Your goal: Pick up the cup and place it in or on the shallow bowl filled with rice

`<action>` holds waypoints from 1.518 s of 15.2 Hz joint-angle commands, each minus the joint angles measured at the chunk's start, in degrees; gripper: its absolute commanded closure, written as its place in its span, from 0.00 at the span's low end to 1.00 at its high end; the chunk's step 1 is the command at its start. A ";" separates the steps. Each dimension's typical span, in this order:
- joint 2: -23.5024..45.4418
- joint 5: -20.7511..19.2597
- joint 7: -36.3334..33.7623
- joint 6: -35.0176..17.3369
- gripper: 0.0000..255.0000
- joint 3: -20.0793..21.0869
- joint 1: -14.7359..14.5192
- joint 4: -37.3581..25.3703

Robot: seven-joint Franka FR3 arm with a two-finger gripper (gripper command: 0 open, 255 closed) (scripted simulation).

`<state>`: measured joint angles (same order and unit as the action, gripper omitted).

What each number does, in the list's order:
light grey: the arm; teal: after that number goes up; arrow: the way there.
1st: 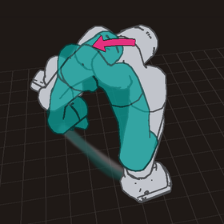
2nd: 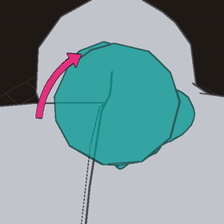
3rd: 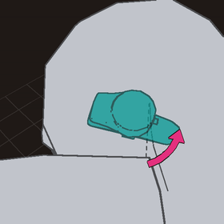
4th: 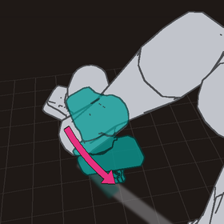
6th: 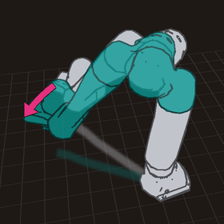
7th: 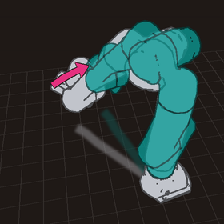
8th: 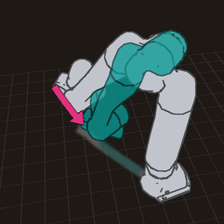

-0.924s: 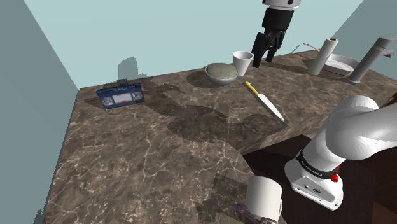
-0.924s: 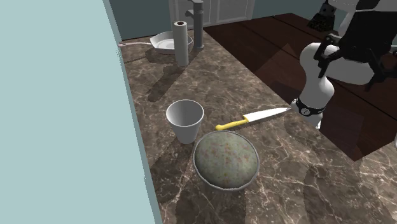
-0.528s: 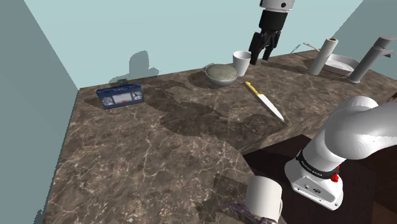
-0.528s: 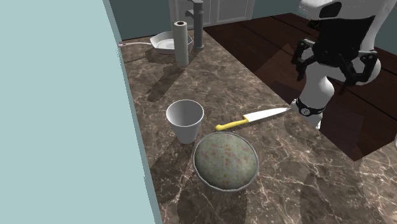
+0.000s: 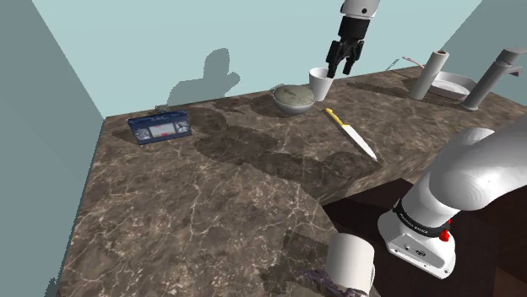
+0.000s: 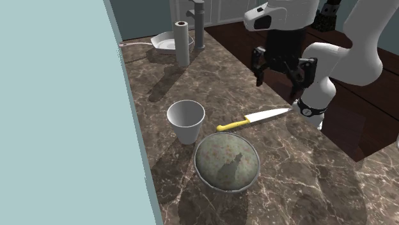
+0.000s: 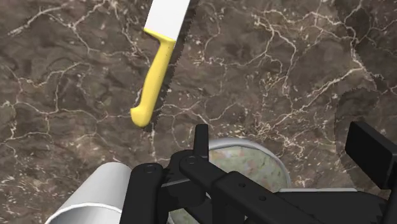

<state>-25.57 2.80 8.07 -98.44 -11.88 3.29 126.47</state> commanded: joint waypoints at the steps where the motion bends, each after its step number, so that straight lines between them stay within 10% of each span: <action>1: 3.58 0.07 2.42 -1.20 0.00 -2.11 0.57 -2.19; 23: 46.78 15.89 23.78 0.05 0.00 -13.58 11.71 -39.53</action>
<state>20.63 18.40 31.67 -98.26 -25.51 14.79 87.34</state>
